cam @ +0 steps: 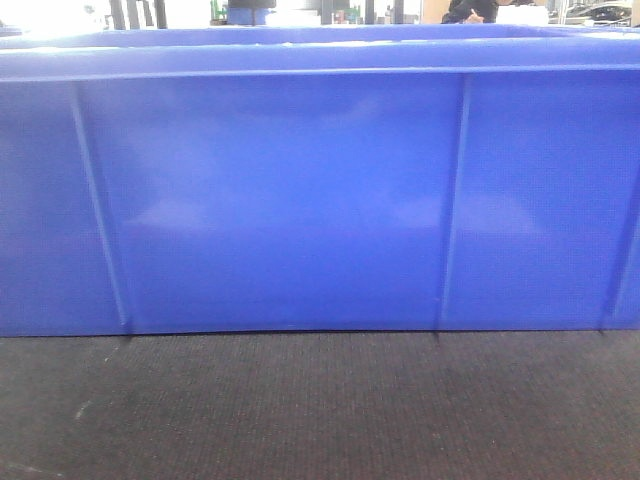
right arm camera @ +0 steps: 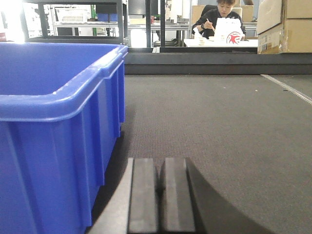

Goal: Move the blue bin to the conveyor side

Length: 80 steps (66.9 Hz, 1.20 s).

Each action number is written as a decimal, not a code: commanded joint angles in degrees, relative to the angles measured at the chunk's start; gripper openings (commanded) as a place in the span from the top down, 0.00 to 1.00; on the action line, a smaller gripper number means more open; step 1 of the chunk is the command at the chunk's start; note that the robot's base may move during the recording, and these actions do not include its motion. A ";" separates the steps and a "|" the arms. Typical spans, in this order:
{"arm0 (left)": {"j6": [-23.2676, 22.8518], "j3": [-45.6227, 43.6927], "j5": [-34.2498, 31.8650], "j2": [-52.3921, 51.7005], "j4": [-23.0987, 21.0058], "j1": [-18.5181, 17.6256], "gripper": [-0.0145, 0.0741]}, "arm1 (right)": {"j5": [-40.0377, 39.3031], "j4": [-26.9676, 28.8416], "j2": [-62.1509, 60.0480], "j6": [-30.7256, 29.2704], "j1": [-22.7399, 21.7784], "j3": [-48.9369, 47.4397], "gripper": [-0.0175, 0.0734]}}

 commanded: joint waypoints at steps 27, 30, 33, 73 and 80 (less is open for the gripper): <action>0.00 -0.12 -1.04 -0.23 -0.28 0.23 0.84 | -2.19 0.25 -0.40 -0.53 -3.69 0.00 0.90; 0.00 -0.12 -1.04 -0.23 -0.28 0.23 0.84 | -2.19 0.25 -0.40 -0.53 -3.69 0.00 0.90; 0.00 -0.12 -1.04 -0.23 -0.28 0.23 0.84 | -2.19 0.25 -0.40 -0.53 -3.69 0.00 0.90; 0.00 -0.12 -1.04 -0.23 -0.28 0.23 0.84 | -2.29 0.33 -0.40 0.55 -1.79 0.00 0.90; 0.00 -0.12 -1.04 -0.23 -0.28 0.23 0.84 | -2.29 0.33 -0.40 0.55 -1.79 0.00 0.90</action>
